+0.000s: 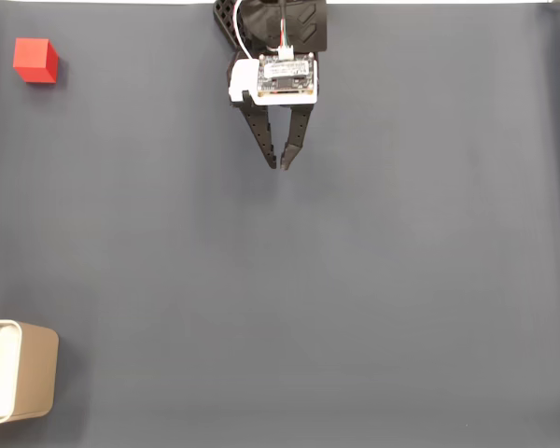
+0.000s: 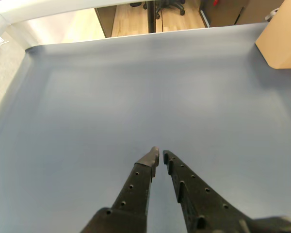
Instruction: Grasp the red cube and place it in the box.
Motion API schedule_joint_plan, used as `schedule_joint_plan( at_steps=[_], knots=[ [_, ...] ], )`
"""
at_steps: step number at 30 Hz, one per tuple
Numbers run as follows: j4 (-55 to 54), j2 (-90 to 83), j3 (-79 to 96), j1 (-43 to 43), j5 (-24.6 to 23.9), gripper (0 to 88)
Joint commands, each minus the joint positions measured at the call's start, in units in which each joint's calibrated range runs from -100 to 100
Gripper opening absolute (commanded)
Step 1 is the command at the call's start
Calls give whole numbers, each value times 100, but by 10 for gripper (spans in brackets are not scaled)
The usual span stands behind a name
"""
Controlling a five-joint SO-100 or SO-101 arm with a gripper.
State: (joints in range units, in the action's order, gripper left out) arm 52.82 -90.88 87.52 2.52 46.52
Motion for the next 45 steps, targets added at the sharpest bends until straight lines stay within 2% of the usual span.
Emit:
schedule_joint_plan(
  at_steps=[1, 7, 21, 45],
  knots=[
    [-127, 431, -860, 3, -29, 0],
    [-102, 1246, -1854, -238, -34, 0],
    [144, 2962, -3661, -1587, -15, 0],
    [914, 3846, -5312, -3881, -78, 0]
  ],
)
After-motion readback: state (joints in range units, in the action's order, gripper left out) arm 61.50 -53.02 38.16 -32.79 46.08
